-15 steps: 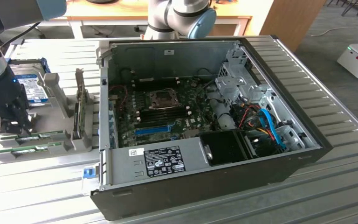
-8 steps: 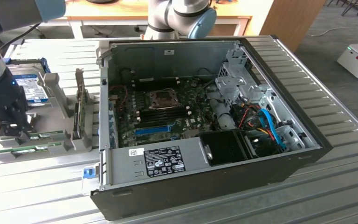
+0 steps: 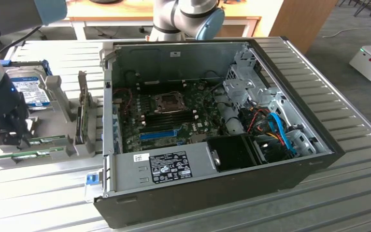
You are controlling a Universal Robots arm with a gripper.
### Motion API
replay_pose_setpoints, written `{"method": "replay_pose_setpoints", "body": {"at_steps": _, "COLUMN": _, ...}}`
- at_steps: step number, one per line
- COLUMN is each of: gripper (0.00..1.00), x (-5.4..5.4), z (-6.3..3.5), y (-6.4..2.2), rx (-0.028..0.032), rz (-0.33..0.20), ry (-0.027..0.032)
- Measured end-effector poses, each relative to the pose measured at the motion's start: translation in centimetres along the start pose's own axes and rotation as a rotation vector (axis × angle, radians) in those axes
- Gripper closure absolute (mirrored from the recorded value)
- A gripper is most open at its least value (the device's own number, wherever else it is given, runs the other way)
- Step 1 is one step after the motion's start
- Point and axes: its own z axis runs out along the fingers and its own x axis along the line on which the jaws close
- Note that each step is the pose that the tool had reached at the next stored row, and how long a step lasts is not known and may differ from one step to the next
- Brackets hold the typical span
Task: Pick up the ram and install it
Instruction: 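Pick up the ram and move it above insertion slot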
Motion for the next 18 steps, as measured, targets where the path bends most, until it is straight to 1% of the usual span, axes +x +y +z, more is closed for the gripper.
{"method": "replay_pose_setpoints", "body": {"at_steps": 8, "gripper": 0.7, "x": 0.91, "z": -0.01, "y": -0.01, "rx": -0.0003, "rz": 0.0, "ry": 0.0012}}
{"method": "replay_pose_setpoints", "body": {"at_steps": 14, "gripper": 0.7, "x": 0.91, "z": 0.02, "y": -0.01, "rx": -0.0002, "rz": 0.0, "ry": 0.0012}}
{"method": "replay_pose_setpoints", "body": {"at_steps": 18, "gripper": 0.7, "x": 0.91, "z": 0.3, "y": -0.02, "rx": -0.0002, "rz": 0.0, "ry": 0.0012}}
